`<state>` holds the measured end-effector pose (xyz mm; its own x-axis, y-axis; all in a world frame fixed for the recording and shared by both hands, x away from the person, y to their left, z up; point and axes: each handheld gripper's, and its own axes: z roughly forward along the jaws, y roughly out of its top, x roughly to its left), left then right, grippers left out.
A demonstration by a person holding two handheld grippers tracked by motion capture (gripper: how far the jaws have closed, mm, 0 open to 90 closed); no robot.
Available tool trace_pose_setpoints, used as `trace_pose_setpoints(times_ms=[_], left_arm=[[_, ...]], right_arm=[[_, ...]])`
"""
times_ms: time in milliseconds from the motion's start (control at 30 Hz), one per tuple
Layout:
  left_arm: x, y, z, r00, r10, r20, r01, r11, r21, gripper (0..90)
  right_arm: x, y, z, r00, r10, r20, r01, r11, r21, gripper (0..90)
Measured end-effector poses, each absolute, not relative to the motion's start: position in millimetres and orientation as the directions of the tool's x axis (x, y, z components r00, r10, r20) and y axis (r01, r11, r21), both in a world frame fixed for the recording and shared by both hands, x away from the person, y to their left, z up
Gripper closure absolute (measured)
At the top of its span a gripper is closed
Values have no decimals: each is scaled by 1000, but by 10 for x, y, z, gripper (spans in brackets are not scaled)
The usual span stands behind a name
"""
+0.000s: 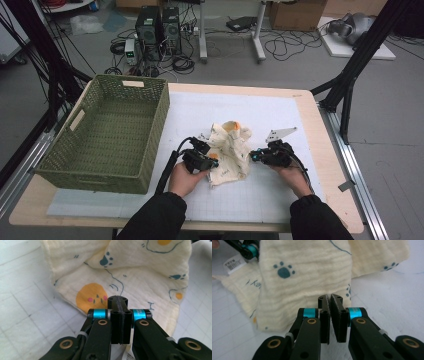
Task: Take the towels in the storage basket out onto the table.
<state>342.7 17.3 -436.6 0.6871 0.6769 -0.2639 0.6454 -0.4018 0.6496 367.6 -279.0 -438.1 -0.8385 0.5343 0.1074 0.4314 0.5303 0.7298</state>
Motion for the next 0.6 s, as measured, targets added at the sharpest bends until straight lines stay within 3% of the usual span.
trace_pose_setpoints(times_ms=[433, 533, 600], left_arm=[[3333, 545, -4124, 659, 699, -278, 659, -357, 662, 897], [3332, 604, -4109, 657, 699, -281, 659, -352, 665, 892], [3330, 605, -4115, 656, 697, -291, 659, -340, 671, 821]], right_arm=[[3043, -2835, -4209, -857, 502, 118, 425, 559, 713, 856], [2939, -2777, -4201, -884, 448, 134, 397, 569, 720, 779], [2949, -2787, -4159, -884, 453, 115, 381, 557, 738, 729]])
